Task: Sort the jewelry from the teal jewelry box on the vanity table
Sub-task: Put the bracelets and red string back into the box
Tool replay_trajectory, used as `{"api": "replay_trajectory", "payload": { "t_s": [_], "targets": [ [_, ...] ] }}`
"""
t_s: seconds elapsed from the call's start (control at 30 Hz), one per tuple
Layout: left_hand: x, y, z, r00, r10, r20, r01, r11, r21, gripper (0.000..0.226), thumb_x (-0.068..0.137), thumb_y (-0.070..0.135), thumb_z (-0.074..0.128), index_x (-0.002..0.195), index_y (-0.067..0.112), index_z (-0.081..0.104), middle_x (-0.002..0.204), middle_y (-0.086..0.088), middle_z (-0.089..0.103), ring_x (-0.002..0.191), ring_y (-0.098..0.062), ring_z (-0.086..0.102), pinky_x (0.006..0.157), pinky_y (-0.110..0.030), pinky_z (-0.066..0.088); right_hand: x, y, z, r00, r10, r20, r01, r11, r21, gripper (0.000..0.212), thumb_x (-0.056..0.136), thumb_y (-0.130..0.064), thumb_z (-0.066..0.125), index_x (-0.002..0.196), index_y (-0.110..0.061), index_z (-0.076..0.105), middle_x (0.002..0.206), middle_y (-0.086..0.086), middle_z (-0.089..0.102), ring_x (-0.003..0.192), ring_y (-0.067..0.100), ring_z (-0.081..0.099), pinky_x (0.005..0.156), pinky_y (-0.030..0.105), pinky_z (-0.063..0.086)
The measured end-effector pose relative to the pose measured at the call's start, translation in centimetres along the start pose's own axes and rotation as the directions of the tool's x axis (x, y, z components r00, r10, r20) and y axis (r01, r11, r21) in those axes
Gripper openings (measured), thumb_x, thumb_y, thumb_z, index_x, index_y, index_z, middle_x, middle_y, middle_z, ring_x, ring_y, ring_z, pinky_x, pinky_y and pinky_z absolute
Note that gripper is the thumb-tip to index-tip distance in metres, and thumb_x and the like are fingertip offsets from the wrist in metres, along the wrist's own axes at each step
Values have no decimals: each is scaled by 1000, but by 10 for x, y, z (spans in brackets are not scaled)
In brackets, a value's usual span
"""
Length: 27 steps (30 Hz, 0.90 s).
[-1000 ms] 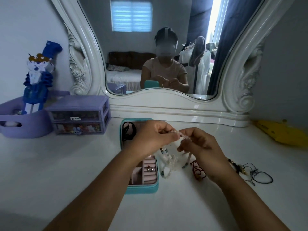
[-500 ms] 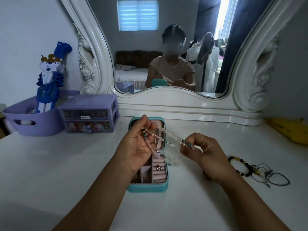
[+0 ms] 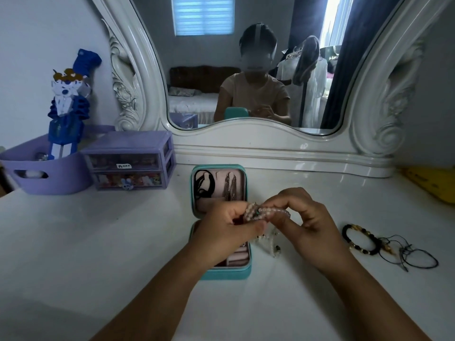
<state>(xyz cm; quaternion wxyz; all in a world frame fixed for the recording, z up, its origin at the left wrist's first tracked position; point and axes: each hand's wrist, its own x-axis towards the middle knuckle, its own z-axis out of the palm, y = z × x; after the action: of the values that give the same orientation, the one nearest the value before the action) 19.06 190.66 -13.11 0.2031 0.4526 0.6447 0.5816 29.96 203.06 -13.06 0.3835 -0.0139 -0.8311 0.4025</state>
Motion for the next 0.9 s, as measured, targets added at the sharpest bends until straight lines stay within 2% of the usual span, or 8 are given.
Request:
{"api": "replay_trajectory", "payload": {
  "t_s": [0.17,0.27,0.37,0.43,0.53,0.67,0.8,0.9],
  "targets": [
    [-2,2,-7,989,-54,134,83,972,-219,15,69,24,68,80,15,74,73,-2,73,76,-24,61,73,-31,46,-1,0,-2,987,162,9,-163,985,59,20,73,-17,63,88,-31,66,78,-8,57,80,10,57,74,12,42],
    [0,4,-10,976,-10,218,118,865,-488,14,69,23,71,81,18,75,64,-5,72,50,-15,56,48,-17,35,-2,-2,-1,977,176,119,-186,979,82,26,74,-13,61,94,-27,67,84,0,63,86,15,60,81,26,47],
    [1,1,-11,933,60,354,208,713,-670,40,70,27,72,109,19,68,73,-4,73,34,3,37,40,-11,22,-2,-4,2,966,162,201,-193,970,147,18,75,-9,62,90,-17,68,88,9,67,90,22,62,84,38,48],
    [1,-3,-12,896,140,422,235,656,-717,56,73,25,72,127,20,54,82,0,72,37,0,25,42,-12,24,-1,-5,2,964,165,209,-207,959,196,7,74,-17,64,79,-17,68,80,4,67,83,16,63,79,30,49],
    [1,-3,-15,883,244,402,219,544,-810,67,80,17,65,139,22,35,90,1,72,40,-4,24,42,-14,28,-1,-7,1,955,196,225,-254,929,270,15,69,-29,60,73,-16,66,62,0,61,64,9,57,65,18,44],
    [5,-2,-24,933,263,244,109,440,-891,73,79,18,66,141,25,28,108,-3,70,37,-2,31,41,-12,36,-4,-7,-1,948,222,230,-273,937,219,10,76,-15,59,79,-13,69,63,-4,62,58,5,55,56,16,44],
    [3,1,-26,985,83,150,54,676,-735,75,72,12,70,137,28,37,121,-8,66,32,2,34,37,-10,29,-5,-9,-1,971,155,179,-174,980,94,10,79,-15,60,79,-18,69,72,-8,64,74,7,60,70,13,44],
    [-2,2,-16,987,-57,152,120,884,-452,60,74,6,59,129,25,47,92,-9,70,33,1,29,36,-10,27,-4,-9,-1,991,86,107,-94,993,75,10,81,-21,63,86,-16,70,84,-10,69,87,13,63,79,18,45]
  ]
}}
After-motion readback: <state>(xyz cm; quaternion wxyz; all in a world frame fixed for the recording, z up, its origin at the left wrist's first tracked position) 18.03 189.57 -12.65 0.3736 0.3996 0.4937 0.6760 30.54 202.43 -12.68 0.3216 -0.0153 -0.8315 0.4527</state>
